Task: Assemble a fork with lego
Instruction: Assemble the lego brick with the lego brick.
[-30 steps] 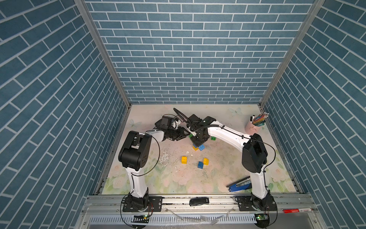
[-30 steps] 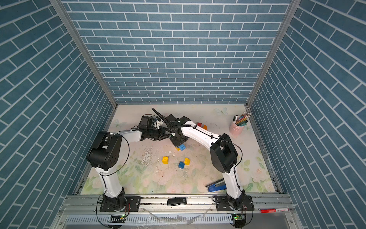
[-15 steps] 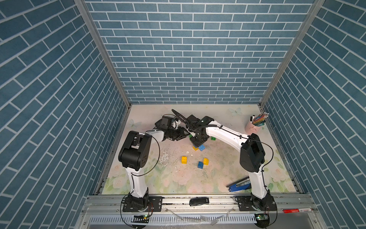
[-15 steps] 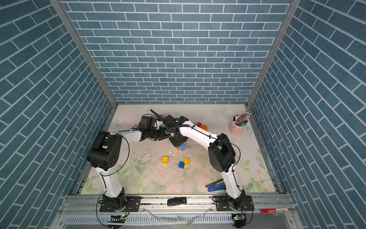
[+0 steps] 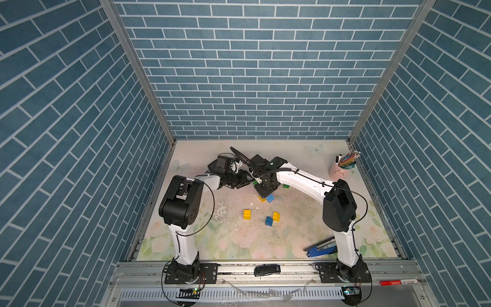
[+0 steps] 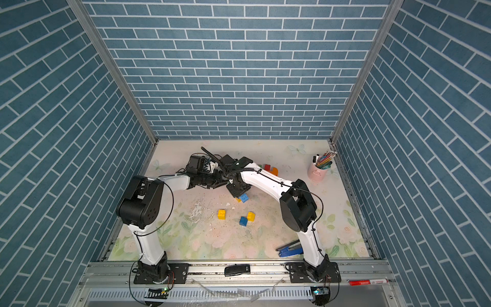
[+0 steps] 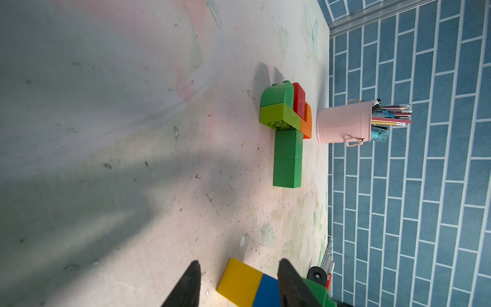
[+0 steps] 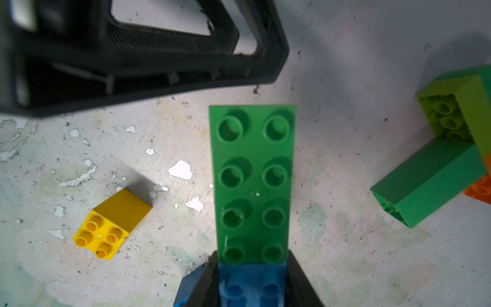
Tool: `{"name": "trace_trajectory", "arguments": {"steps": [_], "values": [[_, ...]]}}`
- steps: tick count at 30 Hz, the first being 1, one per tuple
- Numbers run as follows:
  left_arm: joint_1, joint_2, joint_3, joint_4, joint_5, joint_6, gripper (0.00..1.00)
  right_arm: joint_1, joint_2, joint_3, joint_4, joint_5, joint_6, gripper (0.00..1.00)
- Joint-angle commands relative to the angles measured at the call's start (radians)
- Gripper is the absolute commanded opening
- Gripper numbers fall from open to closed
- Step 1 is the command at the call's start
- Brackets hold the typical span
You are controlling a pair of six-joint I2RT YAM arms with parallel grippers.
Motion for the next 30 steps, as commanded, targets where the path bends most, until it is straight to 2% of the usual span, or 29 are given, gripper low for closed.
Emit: {"name": "trace_trajectory", "arguments": {"steps": [1,3,6,13,16,20,22,25,30], "values": [[-0.005,0.018,0.017,0.003,0.015,0.014,0.49,0.001,-0.010,-0.019,-0.032,-0.056,0.021,0.47],[-0.005,0.018,0.017,0.003,0.015,0.014,0.48,-0.003,-0.029,-0.008,-0.026,-0.071,0.024,0.67],[-0.005,0.018,0.015,0.002,0.014,0.014,0.48,-0.009,-0.055,0.001,-0.010,-0.078,0.034,0.84],[-0.005,0.010,0.014,-0.006,0.003,0.013,0.49,-0.021,-0.174,-0.070,0.080,-0.044,0.071,0.86],[-0.004,-0.005,0.010,-0.007,-0.018,0.012,0.50,-0.022,-0.300,-0.215,0.212,0.003,0.088,0.83],[0.007,-0.018,0.006,-0.016,-0.041,0.007,0.52,-0.018,-0.479,-0.447,0.410,-0.067,0.089,0.79],[0.015,-0.026,0.000,-0.018,-0.053,0.005,0.53,-0.016,-0.570,-0.579,0.508,-0.088,0.093,0.79],[0.021,-0.030,-0.006,-0.020,-0.071,0.003,0.53,-0.015,-0.683,-0.762,0.642,-0.055,0.116,0.83],[0.024,-0.031,-0.006,-0.015,-0.078,-0.003,0.53,-0.013,-0.825,-1.032,0.917,-0.071,0.035,0.84]]}}
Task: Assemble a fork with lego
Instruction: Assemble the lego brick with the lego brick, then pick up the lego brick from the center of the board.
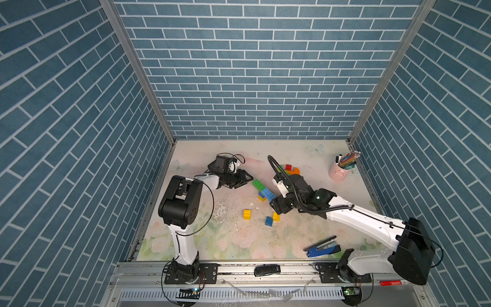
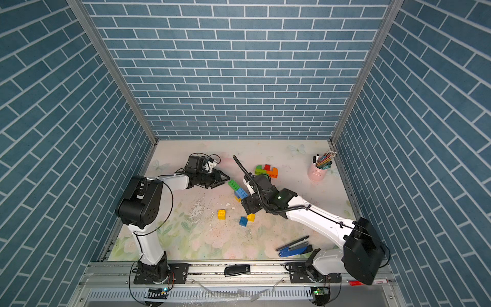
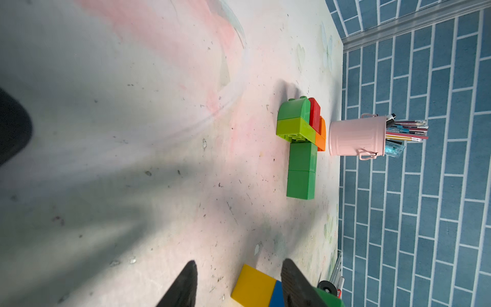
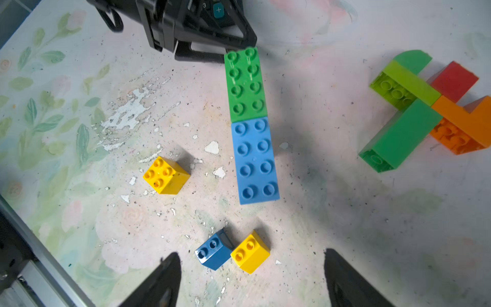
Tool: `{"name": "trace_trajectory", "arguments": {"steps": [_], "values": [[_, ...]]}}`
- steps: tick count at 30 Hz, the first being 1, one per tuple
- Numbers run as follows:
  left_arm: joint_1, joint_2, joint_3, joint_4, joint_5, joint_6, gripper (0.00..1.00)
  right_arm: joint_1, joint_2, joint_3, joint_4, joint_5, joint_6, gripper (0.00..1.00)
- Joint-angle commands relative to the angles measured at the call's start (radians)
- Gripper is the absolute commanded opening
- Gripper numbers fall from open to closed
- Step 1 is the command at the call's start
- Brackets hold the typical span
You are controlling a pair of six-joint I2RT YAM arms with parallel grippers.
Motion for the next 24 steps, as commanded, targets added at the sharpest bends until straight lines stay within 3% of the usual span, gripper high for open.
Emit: {"name": "trace_trajectory", "arguments": {"steps": [1,8,13,18,24], "values": [[0.006,-0.034,-0.006,-0.007,-0.016,-0.001,0.53,0.005,-0.070,-0.122,0.276,-0.026,-0.065,0.84],[0.016,-0.067,-0.018,-0.039,-0.040,0.014,0.53,0.002,-0.051,-0.273,0.450,-0.292,-0.286,0.62],[0.022,-0.093,-0.038,-0.049,-0.059,0.019,0.53,0.008,-0.001,-0.264,0.476,-0.398,-0.338,0.51],[0.038,-0.132,-0.082,-0.030,-0.092,0.005,0.53,0.094,0.075,-0.179,0.439,-0.340,-0.364,0.52],[0.082,-0.207,-0.160,-0.003,-0.120,-0.018,0.53,0.157,0.271,-0.015,0.381,-0.301,-0.415,0.56]]}}
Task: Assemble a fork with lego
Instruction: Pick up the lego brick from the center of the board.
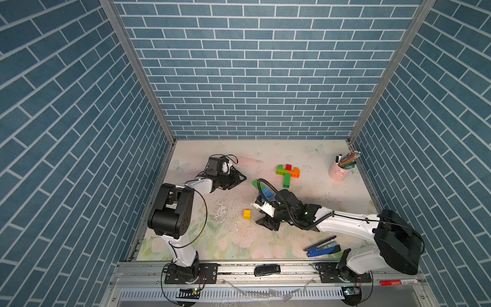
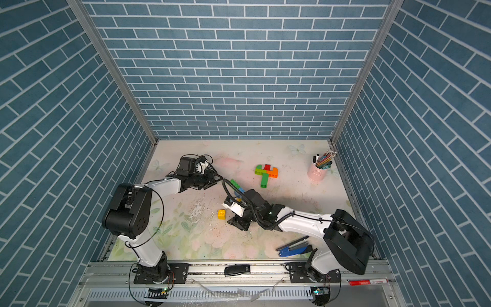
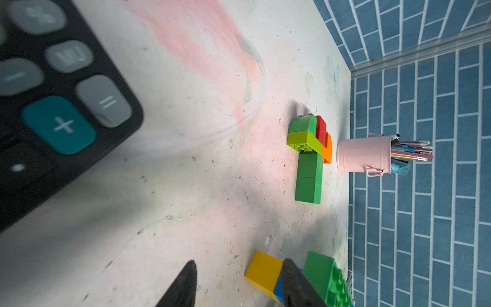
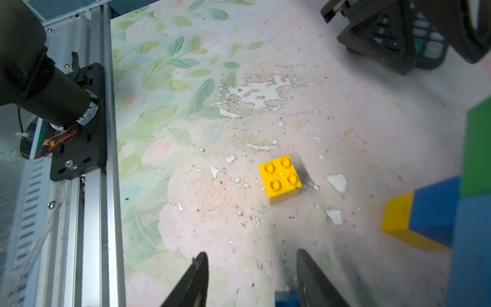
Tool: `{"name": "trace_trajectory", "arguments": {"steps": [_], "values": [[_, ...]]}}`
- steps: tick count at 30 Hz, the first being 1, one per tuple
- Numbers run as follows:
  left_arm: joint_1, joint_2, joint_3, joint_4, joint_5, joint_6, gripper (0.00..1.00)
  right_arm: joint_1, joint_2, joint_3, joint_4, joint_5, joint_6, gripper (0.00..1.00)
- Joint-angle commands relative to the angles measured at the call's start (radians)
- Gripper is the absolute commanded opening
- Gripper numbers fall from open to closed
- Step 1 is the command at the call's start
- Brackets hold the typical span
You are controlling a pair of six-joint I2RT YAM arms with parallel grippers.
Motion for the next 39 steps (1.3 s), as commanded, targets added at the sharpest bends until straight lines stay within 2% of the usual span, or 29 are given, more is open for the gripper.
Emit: {"name": "trace_trajectory", "arguments": {"steps": [1,7,14,24,39], "values": [[0.030,-0.056,-0.041,0.011,-0.033,-0.009,0.52,0.013,0.100,0.095,-0.043,0.009,-0.087,0.58],[0.089,-0.159,-0.129,0.010,-0.079,-0.024,0.52,0.012,0.262,0.306,-0.232,0.019,-0.160,0.66],[0.155,-0.207,-0.182,0.020,-0.075,-0.032,0.50,0.012,0.346,0.427,-0.395,0.045,-0.205,0.67],[0.156,-0.189,-0.179,0.042,-0.057,-0.039,0.50,0.012,0.432,0.531,-0.440,0.103,-0.210,0.67],[0.159,-0.194,-0.180,0.038,-0.059,-0.034,0.50,0.013,0.477,0.577,-0.481,0.039,-0.218,0.41]]}}
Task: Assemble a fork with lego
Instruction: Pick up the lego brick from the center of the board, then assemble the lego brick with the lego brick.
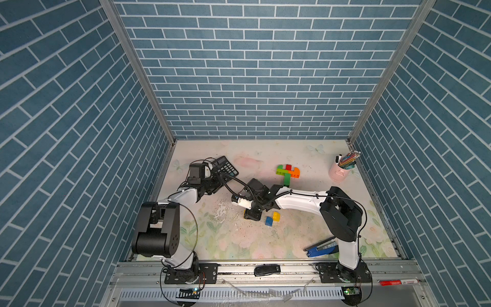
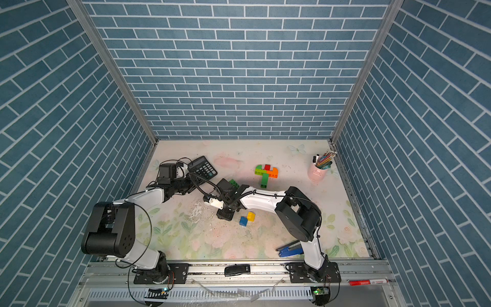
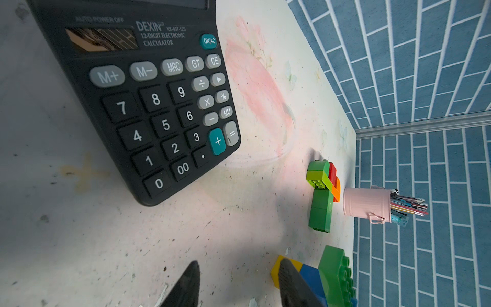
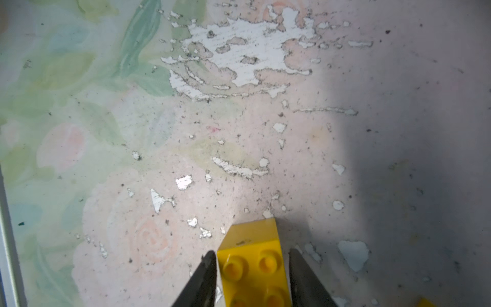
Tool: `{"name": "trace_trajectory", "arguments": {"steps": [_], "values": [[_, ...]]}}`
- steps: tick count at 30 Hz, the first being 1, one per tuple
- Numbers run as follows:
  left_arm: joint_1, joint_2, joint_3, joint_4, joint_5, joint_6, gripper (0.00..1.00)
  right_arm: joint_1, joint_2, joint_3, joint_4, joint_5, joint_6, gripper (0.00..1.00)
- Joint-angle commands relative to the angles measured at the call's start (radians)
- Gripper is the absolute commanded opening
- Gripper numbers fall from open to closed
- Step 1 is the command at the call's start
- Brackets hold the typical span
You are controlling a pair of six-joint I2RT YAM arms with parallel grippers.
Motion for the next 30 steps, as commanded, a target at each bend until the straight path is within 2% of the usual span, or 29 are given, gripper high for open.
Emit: {"name": "trace_trajectory", "arguments": {"steps": [1,6,9,13,15,16,20,23,26,30], "values": [[0.007,0.002,-0.007,0.005,0.007,0.009,0.50,0.000,0.008,0.022,-0.017,-0.026,-0.039,0.39],[0.006,-0.009,-0.006,0.004,0.011,0.014,0.50,0.000,-0.037,0.006,0.009,-0.008,-0.019,0.33],[0.001,-0.019,-0.001,-0.004,0.010,0.031,0.50,0.001,-0.118,-0.027,0.053,0.029,0.018,0.29],[-0.039,-0.037,0.006,-0.005,0.003,0.057,0.50,-0.006,-0.288,-0.122,0.140,0.146,0.115,0.18],[-0.069,-0.059,-0.001,0.004,0.001,0.070,0.50,-0.015,-0.365,-0.160,0.143,0.244,0.180,0.03],[-0.086,-0.079,-0.013,0.015,-0.002,0.075,0.50,-0.022,-0.402,-0.174,0.130,0.296,0.222,0.00],[-0.183,-0.173,-0.058,0.002,-0.051,0.128,0.51,-0.052,-0.514,-0.183,0.004,0.422,0.353,0.00],[-0.263,-0.212,-0.068,-0.014,-0.111,0.159,0.51,-0.094,-0.533,-0.140,-0.114,0.436,0.445,0.00],[-0.320,-0.204,-0.096,0.005,-0.139,0.157,0.51,-0.131,-0.504,-0.082,-0.189,0.398,0.508,0.00],[-0.367,-0.172,-0.097,0.031,-0.158,0.143,0.51,-0.153,-0.450,-0.021,-0.224,0.271,0.501,0.00]]}}
